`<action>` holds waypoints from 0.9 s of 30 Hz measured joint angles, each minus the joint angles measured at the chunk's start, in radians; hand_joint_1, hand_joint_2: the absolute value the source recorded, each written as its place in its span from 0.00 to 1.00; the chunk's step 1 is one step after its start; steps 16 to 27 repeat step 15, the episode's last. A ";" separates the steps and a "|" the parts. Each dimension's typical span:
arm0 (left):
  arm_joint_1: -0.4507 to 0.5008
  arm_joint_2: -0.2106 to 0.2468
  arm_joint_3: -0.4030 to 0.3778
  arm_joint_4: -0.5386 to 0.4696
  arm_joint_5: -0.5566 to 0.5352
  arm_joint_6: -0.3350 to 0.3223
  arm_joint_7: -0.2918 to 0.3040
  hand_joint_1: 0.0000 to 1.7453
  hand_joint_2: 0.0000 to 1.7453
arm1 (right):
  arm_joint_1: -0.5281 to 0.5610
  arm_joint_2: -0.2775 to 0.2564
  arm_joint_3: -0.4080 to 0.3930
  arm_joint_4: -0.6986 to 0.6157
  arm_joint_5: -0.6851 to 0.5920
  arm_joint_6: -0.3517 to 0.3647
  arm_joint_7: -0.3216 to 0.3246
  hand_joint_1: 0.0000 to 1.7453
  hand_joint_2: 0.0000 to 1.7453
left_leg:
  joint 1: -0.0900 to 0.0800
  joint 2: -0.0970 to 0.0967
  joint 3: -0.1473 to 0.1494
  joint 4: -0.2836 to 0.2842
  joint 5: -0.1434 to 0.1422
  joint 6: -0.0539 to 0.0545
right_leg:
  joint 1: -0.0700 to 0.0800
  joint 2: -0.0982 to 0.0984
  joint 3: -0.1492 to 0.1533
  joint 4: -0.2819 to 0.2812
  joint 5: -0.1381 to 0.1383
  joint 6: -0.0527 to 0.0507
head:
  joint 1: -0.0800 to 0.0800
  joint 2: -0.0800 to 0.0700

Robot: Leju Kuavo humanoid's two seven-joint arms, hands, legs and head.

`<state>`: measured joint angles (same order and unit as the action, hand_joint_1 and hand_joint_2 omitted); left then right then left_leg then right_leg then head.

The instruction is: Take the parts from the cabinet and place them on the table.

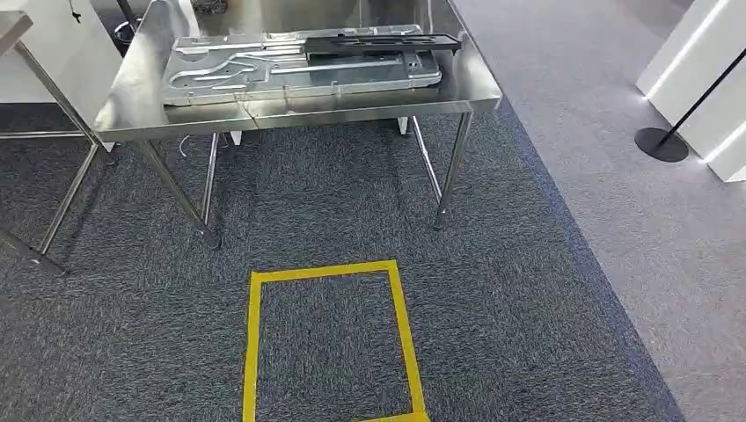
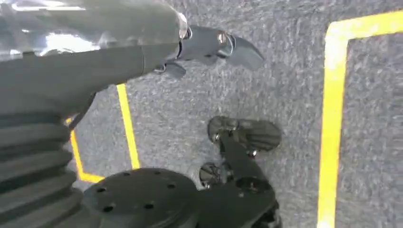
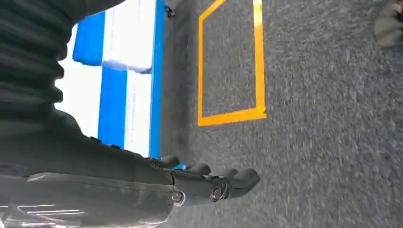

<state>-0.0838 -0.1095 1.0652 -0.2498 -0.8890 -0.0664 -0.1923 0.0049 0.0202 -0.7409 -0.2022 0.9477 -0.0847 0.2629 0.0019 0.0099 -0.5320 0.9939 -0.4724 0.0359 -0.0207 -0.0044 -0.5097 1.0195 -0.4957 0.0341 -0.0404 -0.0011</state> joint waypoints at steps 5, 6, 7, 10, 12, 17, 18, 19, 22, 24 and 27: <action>0.006 0.013 -0.099 -0.026 0.089 0.010 0.018 0.00 0.00 | 0.024 0.000 0.061 0.000 -0.095 0.009 -0.026 0.00 0.00 | -0.006 0.001 -0.009 0.005 0.004 -0.031 | 0.005 0.004 -0.003 -0.031 -0.002 -0.030 | 0.000 0.000; 0.011 0.018 -0.119 -0.030 0.107 0.011 0.022 0.00 0.00 | 0.025 0.000 0.074 0.000 -0.113 0.013 -0.030 0.00 0.00 | -0.003 0.000 -0.011 0.011 -0.004 -0.037 | 0.001 0.000 -0.001 -0.038 0.005 -0.038 | 0.000 0.000; 0.018 0.019 -0.139 -0.031 0.125 0.011 0.026 0.00 0.00 | 0.025 0.000 0.087 -0.001 -0.132 0.014 -0.037 0.00 0.00 | -0.001 -0.001 -0.029 0.052 -0.039 -0.042 | 0.001 0.000 -0.004 -0.037 0.008 -0.043 | 0.000 0.000; 0.041 0.022 -0.198 -0.031 0.176 0.012 0.037 0.00 0.00 | 0.025 0.000 0.126 -0.016 -0.187 0.016 -0.052 0.00 0.00 | 0.004 -0.002 -0.129 0.287 -0.158 -0.053 | 0.004 -0.002 -0.015 -0.036 0.011 -0.048 | 0.000 0.000; 0.065 0.024 -0.238 -0.031 0.215 0.015 0.046 0.00 0.00 | 0.023 0.000 0.157 -0.034 -0.225 0.018 -0.062 0.00 0.00 | 0.008 -0.002 -0.136 0.317 -0.146 -0.055 | 0.005 -0.002 -0.017 -0.033 0.012 -0.047 | 0.000 0.000; 0.098 0.030 -0.295 -0.031 0.267 0.021 0.057 0.00 0.00 | 0.016 0.000 0.198 -0.066 -0.282 0.025 -0.078 0.00 0.00 | 0.011 -0.002 -0.006 0.069 -0.023 -0.049 | 0.004 -0.001 -0.015 -0.025 0.008 -0.039 | 0.000 0.000; 0.098 0.030 -0.295 -0.031 0.267 0.021 0.057 0.00 0.00 | 0.016 0.000 0.198 -0.066 -0.282 0.025 -0.078 0.00 0.00 | 0.011 -0.002 -0.006 0.069 -0.023 -0.049 | 0.004 -0.001 -0.015 -0.025 0.008 -0.039 | 0.000 0.000; 0.098 0.030 -0.295 -0.031 0.267 0.021 0.057 0.00 0.00 | 0.016 0.000 0.198 -0.066 -0.282 0.025 -0.078 0.00 0.00 | 0.011 -0.002 -0.006 0.069 -0.023 -0.049 | 0.004 -0.001 -0.015 -0.025 0.008 -0.039 | 0.000 0.000; 0.098 0.030 -0.295 -0.031 0.267 0.021 0.057 0.00 0.00 | 0.016 0.000 0.198 -0.066 -0.282 0.025 -0.078 0.00 0.00 | 0.011 -0.002 -0.006 0.069 -0.023 -0.049 | 0.004 -0.001 -0.015 -0.025 0.008 -0.039 | 0.000 0.000; 0.098 0.030 -0.295 -0.031 0.267 0.021 0.057 0.00 0.00 | 0.016 0.000 0.198 -0.066 -0.282 0.025 -0.078 0.00 0.00 | 0.011 -0.002 -0.006 0.069 -0.023 -0.049 | 0.004 -0.001 -0.015 -0.025 0.008 -0.039 | 0.000 0.000; 0.098 0.030 -0.295 -0.031 0.267 0.021 0.057 0.00 0.00 | 0.016 0.000 0.198 -0.066 -0.282 0.025 -0.078 0.00 0.00 | 0.011 -0.002 -0.006 0.069 -0.023 -0.049 | 0.004 -0.001 -0.015 -0.025 0.008 -0.039 | 0.000 0.000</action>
